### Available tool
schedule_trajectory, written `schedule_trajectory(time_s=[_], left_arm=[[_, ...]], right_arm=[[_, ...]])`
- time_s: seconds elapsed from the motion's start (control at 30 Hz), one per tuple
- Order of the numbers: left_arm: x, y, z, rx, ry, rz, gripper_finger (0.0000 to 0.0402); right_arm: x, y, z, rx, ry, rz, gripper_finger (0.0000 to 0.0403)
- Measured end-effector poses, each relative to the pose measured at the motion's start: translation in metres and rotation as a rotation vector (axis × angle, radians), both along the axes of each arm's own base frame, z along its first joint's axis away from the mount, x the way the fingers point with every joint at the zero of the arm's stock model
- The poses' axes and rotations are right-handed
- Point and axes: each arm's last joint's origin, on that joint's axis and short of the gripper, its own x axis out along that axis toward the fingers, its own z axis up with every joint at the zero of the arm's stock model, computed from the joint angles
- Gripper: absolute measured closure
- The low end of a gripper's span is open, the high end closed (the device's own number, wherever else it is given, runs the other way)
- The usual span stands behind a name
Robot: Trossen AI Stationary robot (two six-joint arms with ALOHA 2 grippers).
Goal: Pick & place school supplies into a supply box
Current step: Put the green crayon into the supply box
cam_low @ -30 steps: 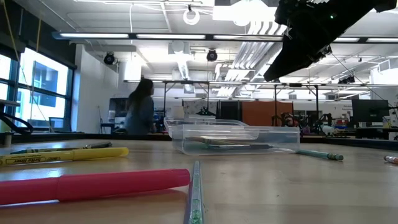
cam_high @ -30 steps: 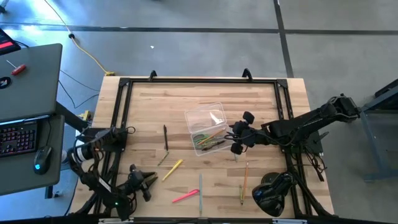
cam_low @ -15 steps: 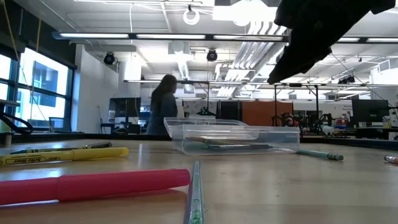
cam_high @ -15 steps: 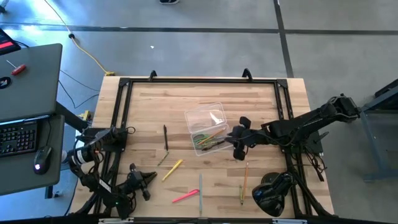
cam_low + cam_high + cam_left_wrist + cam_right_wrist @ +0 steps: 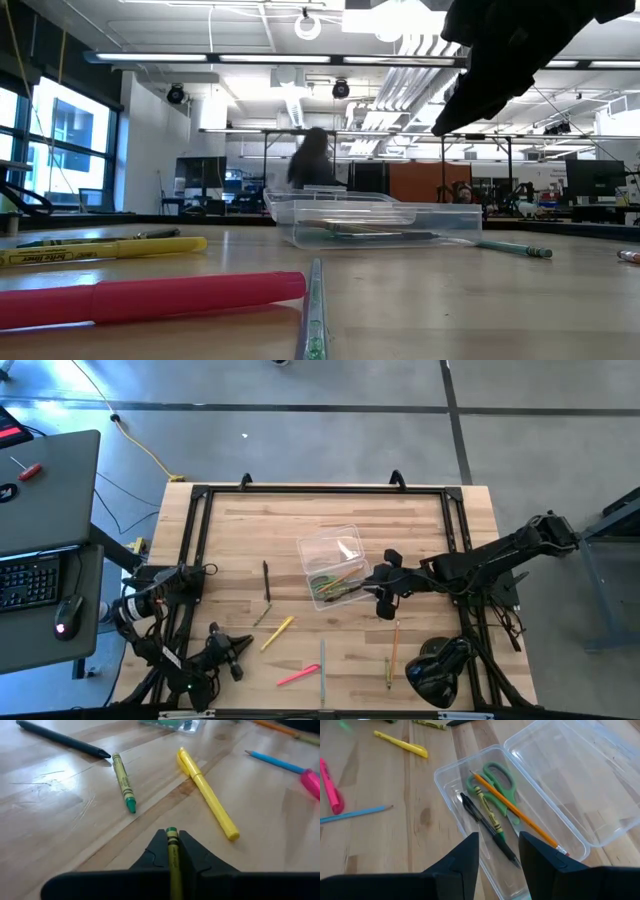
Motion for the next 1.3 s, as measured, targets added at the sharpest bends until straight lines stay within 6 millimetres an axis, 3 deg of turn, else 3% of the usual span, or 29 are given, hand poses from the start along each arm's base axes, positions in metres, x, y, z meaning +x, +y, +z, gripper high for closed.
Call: schedule_trajectory(time_s=[0.2,0.37,0.6,0.73,0.93,1.13,1.3], left_arm=[[0.021,0.015,0.044,-0.021,-0.091,0.056,0.0364],[0.052,0.037,0.076,0.035,-0.101,0.110,0.0352],[0.107,0.075,0.105,0.045,0.042,0.162,0.0363],[0.147,0.095,0.113,0.016,0.137,0.042,0.0354],[0.210,0.139,0.129,0.061,0.028,-0.201,0.0362],[0.237,0.197,0.114,-0.006,0.012,-0.252,0.0351],[0.249,0.221,0.087,-0.077,0.017,-0.244,0.0350]], right_arm=[[0.003,-0.001,0.003,-0.076,-0.038,0.019,0.0284],[0.008,-0.001,0.011,-0.157,-0.126,0.008,0.0284],[0.012,0.001,0.018,-0.108,-0.211,0.016,0.0284],[0.012,0.003,0.016,-0.055,-0.194,0.085,0.0284],[0.011,0.003,0.015,-0.050,-0.180,0.089,0.0284],[0.010,0.003,0.013,-0.041,-0.154,0.092,0.0284],[0.009,0.003,0.011,-0.029,-0.134,0.086,0.0284]])
